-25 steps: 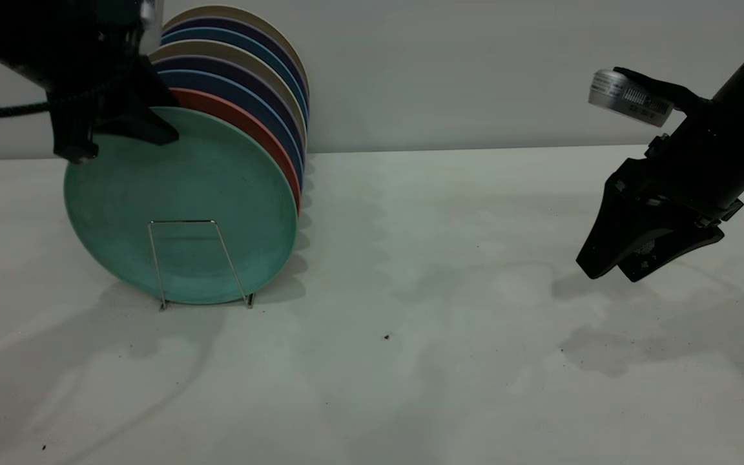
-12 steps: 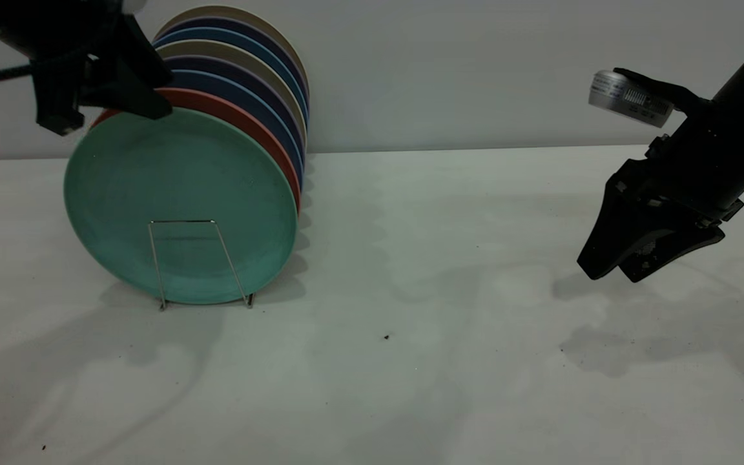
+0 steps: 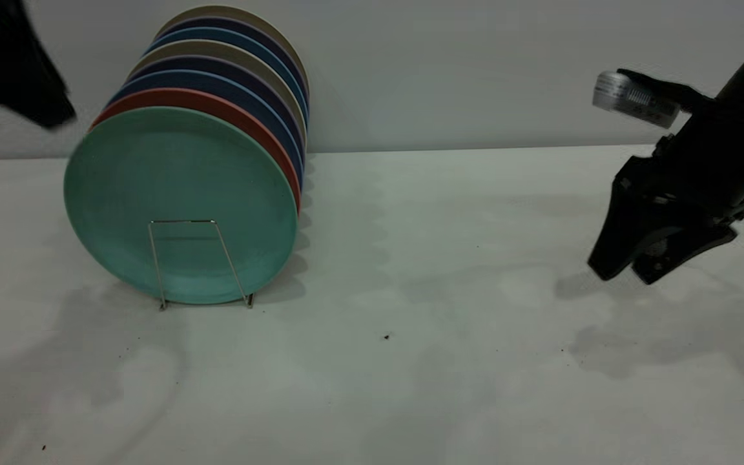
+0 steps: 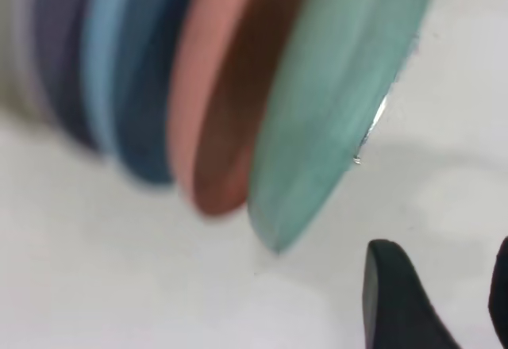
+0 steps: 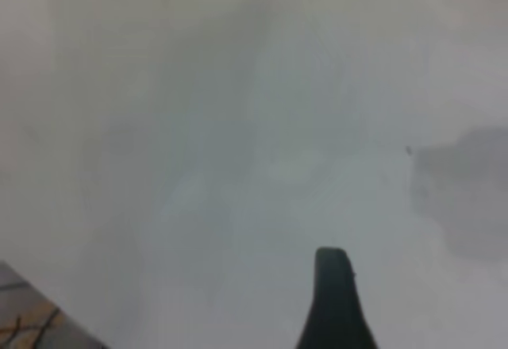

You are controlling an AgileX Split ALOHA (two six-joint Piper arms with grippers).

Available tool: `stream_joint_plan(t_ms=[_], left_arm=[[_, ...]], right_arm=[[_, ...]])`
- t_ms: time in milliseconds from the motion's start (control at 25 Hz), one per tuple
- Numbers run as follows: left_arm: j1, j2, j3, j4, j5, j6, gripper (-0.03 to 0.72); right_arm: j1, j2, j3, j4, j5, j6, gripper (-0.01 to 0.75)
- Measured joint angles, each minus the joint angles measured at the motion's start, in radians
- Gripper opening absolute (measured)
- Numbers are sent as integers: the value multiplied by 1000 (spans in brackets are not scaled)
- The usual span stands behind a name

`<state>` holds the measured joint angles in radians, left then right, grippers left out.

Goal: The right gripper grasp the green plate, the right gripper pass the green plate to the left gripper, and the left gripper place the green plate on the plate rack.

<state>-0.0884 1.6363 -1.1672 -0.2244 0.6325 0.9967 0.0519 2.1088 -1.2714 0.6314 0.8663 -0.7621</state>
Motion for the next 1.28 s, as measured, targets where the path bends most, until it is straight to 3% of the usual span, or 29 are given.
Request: stream_joint_plan(t_ms=[120,200,360,560,760,1280], left_arm=[[14,-84,0,85,52,-552,324],[32,-141,0,188,133,-818,324],[45,-243,0,351,282,-1064,342],[45,-362,0,328,341,-1064,441],[45,-491,51,262,388,-1008,499],[45,-1173,473,208,424,-997,501]], right_arm=[[21,-60,-49,-176,79,184,573],[52,-127,-89,-311,161,308,567],[158,-296,-131,-540,307,494,565],[265,-512,-136,-657,350,642,565],[314,-727,-95,-672,359,711,564],[337,-1416,453,-652,374,717,564]])
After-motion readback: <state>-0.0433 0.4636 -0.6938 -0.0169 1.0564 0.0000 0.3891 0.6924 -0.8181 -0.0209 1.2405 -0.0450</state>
